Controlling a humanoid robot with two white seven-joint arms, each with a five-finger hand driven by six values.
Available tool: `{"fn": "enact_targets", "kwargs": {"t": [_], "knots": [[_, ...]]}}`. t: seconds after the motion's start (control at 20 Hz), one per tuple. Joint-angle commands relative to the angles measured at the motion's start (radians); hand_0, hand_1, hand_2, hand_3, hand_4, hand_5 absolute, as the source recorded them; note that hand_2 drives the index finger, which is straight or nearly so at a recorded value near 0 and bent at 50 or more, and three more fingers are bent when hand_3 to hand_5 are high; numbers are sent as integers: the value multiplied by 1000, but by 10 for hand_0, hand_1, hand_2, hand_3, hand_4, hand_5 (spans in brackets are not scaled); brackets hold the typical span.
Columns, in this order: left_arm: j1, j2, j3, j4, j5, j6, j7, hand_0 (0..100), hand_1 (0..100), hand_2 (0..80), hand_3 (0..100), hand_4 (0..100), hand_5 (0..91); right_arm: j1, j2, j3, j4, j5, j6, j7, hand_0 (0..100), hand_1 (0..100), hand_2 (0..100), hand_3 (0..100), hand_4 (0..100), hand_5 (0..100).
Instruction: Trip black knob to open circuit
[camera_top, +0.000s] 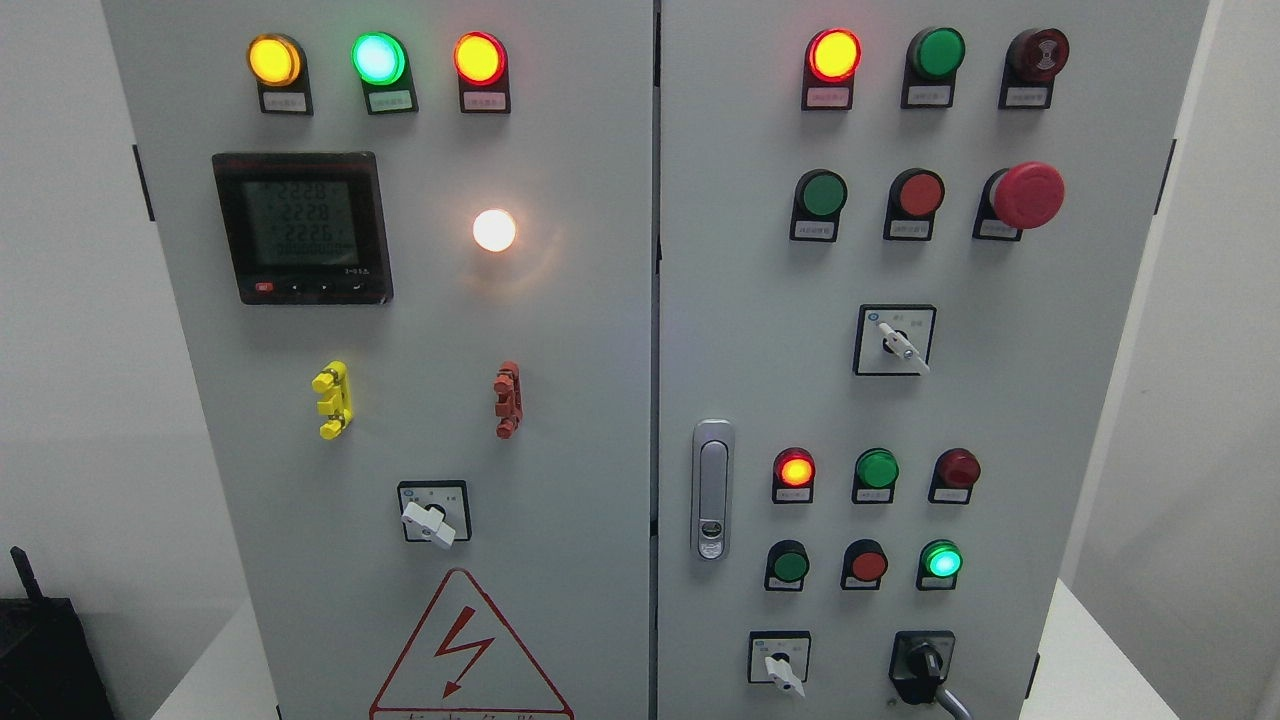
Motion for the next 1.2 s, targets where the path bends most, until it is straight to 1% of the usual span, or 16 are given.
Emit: {"fn": "enact_targets", "kwargs": {"t": [0.0, 0.1, 0.4, 0.5, 0.55, 0.6, 0.65, 0.7, 0.75, 0.8, 0.85, 0.9, 0.95, 1.0, 1.1, 1.15], "knots": [[0, 0, 0, -25, 0, 0, 0, 120, 389, 0, 0, 0, 0, 5, 25, -5, 0, 0, -3, -1, 0, 147, 25, 1000, 980, 949], [0, 0, 0, -25, 0, 0, 0, 120, 389, 0, 0, 0, 0, 7, 26, -5, -2, 0, -5, -1, 0, 148, 20, 1000, 942, 885], [0, 0, 0, -25, 0, 0, 0, 120, 389, 0, 0, 0, 0, 28, 29, -5, -17, 0, -11, -1, 0, 149, 21, 999, 891, 773], [0, 0, 0, -25, 0, 0, 0, 120, 389, 0, 0, 0, 0, 41, 31, -10, -26, 0, -16, -1, 0, 149, 20, 914, 814, 710], [0, 0, 0, -25, 0, 1, 0, 120, 389, 0, 0, 0, 0, 50, 31, -13, -30, -2, -19, -1, 0, 149, 20, 911, 807, 703], [0, 0, 0, -25, 0, 0, 0, 120, 389, 0, 0, 0, 0, 56, 31, -13, -31, -2, -25, -1, 0, 149, 20, 870, 735, 670], [0, 0, 0, -25, 0, 0, 0, 120, 389, 0, 0, 0, 0, 65, 32, -13, -34, -2, -32, -1, 0, 149, 20, 817, 676, 612], [0, 0, 1, -25, 1, 0, 0, 120, 389, 0, 0, 0, 0, 77, 32, -13, -43, -2, -42, -1, 0, 149, 20, 810, 668, 608], [0, 0, 0, -25, 0, 0, 0, 120, 389, 0, 0, 0, 0, 91, 34, -15, -46, -2, -51, -1, 0, 149, 21, 710, 580, 549], [0, 0, 0, -25, 0, 0, 0, 120, 389, 0, 0, 0, 0, 102, 35, -15, -48, -2, -61, -1, 0, 148, 22, 583, 472, 469], [0, 0, 0, -25, 0, 0, 0, 120, 389, 0, 0, 0, 0, 108, 37, -18, -48, -2, -71, -1, 0, 148, 23, 565, 463, 463], [0, 0, 0, -25, 1, 0, 0, 120, 389, 0, 0, 0, 0, 119, 43, -21, -48, -2, -78, -1, 0, 148, 22, 463, 383, 409], [0, 1, 1, -25, 0, 0, 0, 120, 389, 0, 0, 0, 0, 126, 43, -22, -49, -3, -83, -1, 0, 148, 17, 399, 325, 351], [0, 0, 0, -25, 0, 0, 0, 120, 389, 0, 0, 0, 0, 133, 43, -27, -49, -3, -86, -1, 0, 148, 15, 369, 299, 335], [0, 0, 0, -25, 0, 0, 0, 120, 389, 0, 0, 0, 0, 139, 43, -34, -49, -5, -88, -1, 0, 138, 0, 228, 173, 224], [0, 0, 0, -25, 0, 0, 0, 120, 389, 0, 0, 0, 0, 140, 43, -42, -49, -5, -88, -1, 0, 131, 0, 207, 156, 205]]}}
